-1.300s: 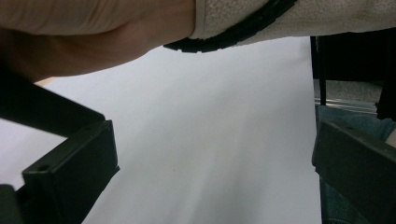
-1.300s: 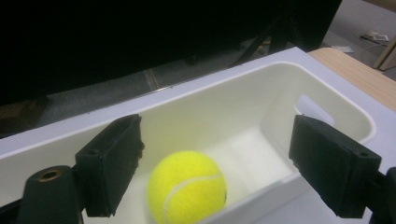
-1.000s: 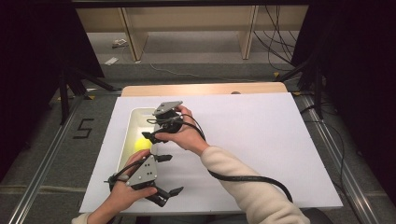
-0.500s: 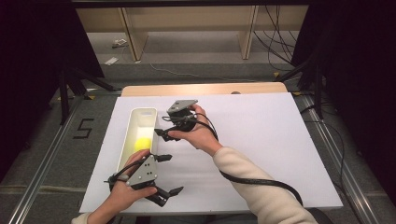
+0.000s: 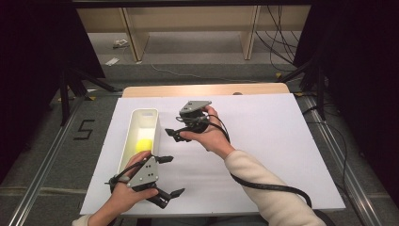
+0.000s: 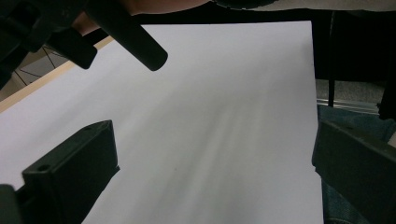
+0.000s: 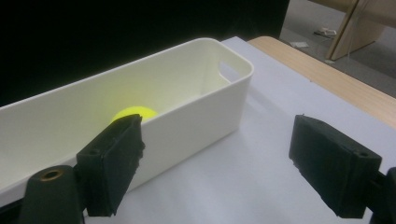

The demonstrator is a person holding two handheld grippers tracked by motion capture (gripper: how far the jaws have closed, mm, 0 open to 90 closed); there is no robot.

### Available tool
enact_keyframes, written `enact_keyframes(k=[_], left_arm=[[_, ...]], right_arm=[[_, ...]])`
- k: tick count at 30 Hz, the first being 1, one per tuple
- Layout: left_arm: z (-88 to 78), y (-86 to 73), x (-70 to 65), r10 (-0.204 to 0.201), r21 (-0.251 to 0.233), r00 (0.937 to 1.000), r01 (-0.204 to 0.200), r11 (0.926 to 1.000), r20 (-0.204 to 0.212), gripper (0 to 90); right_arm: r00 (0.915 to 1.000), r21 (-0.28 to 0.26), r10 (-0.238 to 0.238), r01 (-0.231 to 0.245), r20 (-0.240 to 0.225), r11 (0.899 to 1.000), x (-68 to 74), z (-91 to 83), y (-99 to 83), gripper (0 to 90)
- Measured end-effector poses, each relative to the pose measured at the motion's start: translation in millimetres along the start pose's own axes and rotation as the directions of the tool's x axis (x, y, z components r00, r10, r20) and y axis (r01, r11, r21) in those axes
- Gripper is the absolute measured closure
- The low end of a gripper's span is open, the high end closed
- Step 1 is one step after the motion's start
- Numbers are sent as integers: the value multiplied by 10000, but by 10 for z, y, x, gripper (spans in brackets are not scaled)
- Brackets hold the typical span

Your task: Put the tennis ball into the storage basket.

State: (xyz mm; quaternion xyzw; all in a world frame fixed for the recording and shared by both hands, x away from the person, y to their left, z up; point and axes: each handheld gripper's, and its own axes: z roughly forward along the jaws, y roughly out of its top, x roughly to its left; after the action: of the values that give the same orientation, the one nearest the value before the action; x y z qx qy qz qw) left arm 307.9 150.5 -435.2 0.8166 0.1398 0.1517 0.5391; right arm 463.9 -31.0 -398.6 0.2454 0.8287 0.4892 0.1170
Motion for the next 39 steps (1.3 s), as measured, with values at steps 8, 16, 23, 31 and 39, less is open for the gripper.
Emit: enact_keyframes(k=[8,16,23,31,39], left_arm=[[3,-1,1,4,24,10000,-4,10000,6,0],[0,-2,3,-3,18,10000,3,10000,-2,0],[-1,-2,5,0,20,10000,0,10000,-19,0],[3,-5,3,0,62,10000,1,10000,-18,0],[6,-7,1,12,95,10000,-12,10000,-14,0]], right_arm=[[9996,-60,229,-228,149,9997,-74,-137,-88,180],[9992,-107,295,-292,267,9995,-122,-221,-129,180],[9984,-113,403,-399,403,9991,-175,-323,-195,180],[9967,-144,615,-608,530,9980,-250,-453,-294,181],[9937,-186,809,-797,771,9966,-309,-559,-392,181]])
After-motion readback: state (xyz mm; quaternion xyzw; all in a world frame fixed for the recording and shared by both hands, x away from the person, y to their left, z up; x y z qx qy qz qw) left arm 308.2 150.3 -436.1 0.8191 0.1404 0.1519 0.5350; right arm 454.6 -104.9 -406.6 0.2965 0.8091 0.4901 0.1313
